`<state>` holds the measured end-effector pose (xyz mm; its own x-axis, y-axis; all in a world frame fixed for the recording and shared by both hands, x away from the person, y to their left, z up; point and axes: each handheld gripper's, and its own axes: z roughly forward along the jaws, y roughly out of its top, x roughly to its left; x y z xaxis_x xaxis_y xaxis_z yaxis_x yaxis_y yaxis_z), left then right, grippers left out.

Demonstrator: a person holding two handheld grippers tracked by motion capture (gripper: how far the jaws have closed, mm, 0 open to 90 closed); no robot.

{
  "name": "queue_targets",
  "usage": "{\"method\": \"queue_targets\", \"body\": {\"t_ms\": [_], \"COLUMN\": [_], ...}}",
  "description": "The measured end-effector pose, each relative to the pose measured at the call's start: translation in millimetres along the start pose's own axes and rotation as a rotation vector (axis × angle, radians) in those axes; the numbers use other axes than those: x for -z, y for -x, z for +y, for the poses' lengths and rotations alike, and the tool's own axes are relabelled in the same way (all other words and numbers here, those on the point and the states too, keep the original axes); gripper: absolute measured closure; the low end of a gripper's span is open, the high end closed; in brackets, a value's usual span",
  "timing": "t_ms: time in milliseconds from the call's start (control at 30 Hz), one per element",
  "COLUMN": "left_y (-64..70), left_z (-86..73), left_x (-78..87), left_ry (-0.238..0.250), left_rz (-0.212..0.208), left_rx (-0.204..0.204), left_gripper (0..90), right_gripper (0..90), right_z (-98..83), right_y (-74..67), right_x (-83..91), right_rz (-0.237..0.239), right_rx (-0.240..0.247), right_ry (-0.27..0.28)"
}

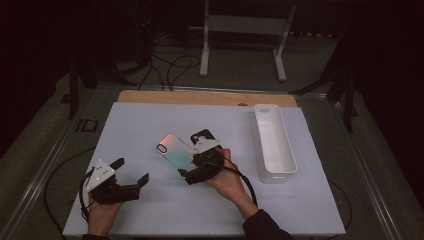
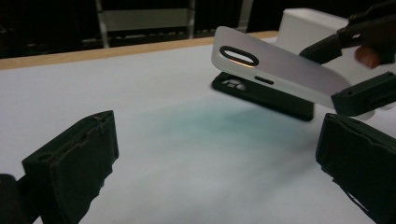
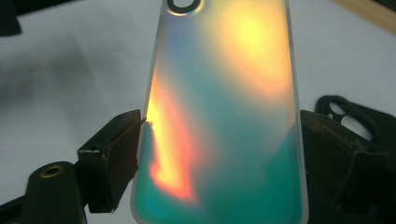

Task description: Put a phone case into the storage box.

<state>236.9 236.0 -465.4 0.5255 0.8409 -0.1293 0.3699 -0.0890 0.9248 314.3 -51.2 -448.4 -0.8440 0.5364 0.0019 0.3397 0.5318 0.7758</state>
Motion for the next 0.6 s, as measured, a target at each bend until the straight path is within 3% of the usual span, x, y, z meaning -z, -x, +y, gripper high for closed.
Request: {"method": "queue_targets", "body": {"t_ms": [267,367,600], "left_y": [7.6,12.7,24.3], "left_z": [13.0,20.2,40.1], "left_x": [-8.0,-12.9,-25.5], "left_ry": [-0.016,-0.027,-0.022], "left_rz": [-0.034,-0.051,-0.105], "left_rx": [0.017,-0.004,-0.001], "left_gripper": [0.8,0.8,0.7], "right_gripper": [16.8,16.8,16.7], "right_z": [-0.6,0.7,0.9], "right_y": [-7.5,-6.5,-2.0], "right_x": [13.2,18.6,30.6], "right_rz": [-0.002,-0.007,-0.022], "right_rx": [0.039,0.047,0.029], "right_ry": [0.096,0.121,0.170]}}
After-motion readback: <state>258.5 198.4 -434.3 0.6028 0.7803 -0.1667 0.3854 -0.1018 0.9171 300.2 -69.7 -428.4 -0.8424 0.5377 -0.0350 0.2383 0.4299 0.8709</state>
